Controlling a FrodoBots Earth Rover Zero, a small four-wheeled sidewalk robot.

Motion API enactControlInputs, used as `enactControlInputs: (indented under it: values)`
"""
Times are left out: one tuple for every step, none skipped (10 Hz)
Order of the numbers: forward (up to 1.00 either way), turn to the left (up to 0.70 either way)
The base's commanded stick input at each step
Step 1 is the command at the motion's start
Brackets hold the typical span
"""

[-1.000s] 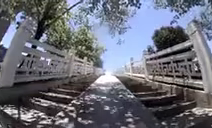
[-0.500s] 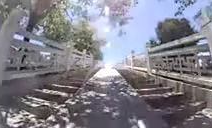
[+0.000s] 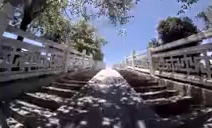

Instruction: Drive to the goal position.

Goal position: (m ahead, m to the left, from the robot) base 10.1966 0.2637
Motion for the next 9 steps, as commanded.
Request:
enactControlInputs:
  values:
    - [0.45, 0.00]
    - [0.45, 0.00]
    - [0.45, 0.00]
    - [0.45, 0.00]
    - [0.45, 0.00]
    - [0.45, 0.00]
    - [0.45, 0.00]
    - [0.45, 0.00]
    - [0.45, 0.00]
